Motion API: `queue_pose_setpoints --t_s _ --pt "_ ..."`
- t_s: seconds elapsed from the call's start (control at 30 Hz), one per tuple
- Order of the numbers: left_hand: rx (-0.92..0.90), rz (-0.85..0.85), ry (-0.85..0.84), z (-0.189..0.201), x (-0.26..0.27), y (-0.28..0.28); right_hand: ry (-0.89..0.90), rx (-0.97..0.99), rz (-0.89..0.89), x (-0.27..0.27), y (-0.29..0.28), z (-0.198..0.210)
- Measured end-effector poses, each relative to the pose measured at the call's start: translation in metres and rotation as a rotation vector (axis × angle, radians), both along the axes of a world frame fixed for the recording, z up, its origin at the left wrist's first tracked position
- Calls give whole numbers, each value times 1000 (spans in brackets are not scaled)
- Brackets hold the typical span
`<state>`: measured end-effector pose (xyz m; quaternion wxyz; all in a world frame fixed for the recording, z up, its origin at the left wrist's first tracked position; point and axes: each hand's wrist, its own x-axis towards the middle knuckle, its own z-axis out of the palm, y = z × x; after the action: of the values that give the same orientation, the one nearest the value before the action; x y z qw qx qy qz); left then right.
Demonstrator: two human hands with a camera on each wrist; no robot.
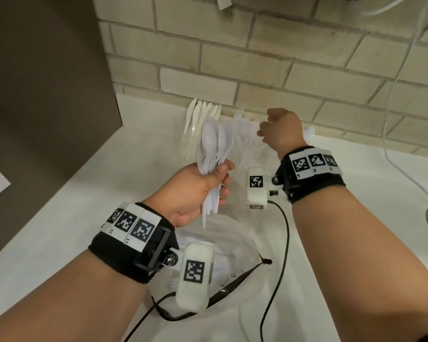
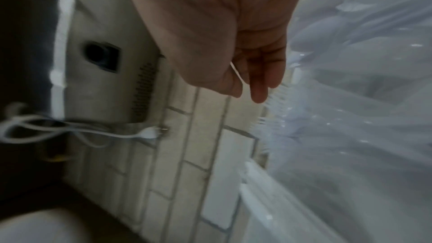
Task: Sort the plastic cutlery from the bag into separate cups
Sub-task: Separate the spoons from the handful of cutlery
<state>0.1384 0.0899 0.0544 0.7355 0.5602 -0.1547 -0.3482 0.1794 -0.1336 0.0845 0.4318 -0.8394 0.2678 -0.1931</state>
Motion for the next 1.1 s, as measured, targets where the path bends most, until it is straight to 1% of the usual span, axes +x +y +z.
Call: queue_pose_setpoints --t_s 0.07,0.1,0.13,0.2,0.27,0.37,0.43,0.6,0.67,0.73,0.8,0.87,0.97,1.03,1.1 --pt "9 18 6 0 0 0 -147 59 33 -20 19 12" --pt "22 32 -3 0 0 -1 -182 117 114 -33 32 20" --pt "39 49 -21 0 -1 -3 -184 178 228 -46 45 27" --pt "69 74 -68 0 -5 -7 -104 179 429 -63 64 33" --pt "76 67 -86 2 -8 -9 -70 140 511 -71 72 32" --pt "12 34 -27 3 -13 -7 -125 218 556 -76 71 28" --pt "-8 4 1 3 -13 -4 -126 260 579 -80 69 28" --pt "-61 -78 40 6 -15 0 -119 255 550 -87 72 29" --pt "-15 -54 -10 7 -17 -1 -104 259 539 -90 74 29" --pt "92 15 -142 8 -19 -3 -94 264 551 -94 78 29" --pt "201 66 -292 8 -21 -6 -95 208 557 -97 83 28" --pt "238 68 -384 9 -23 -8 -108 143 522 -97 85 26" --pt "205 28 -403 7 -24 -7 -117 207 497 -98 85 27" --pt "153 -9 -368 4 -23 -6 -107 255 531 -100 84 27" --pt "92 -47 -296 3 -25 -5 -106 307 563 -102 82 27"
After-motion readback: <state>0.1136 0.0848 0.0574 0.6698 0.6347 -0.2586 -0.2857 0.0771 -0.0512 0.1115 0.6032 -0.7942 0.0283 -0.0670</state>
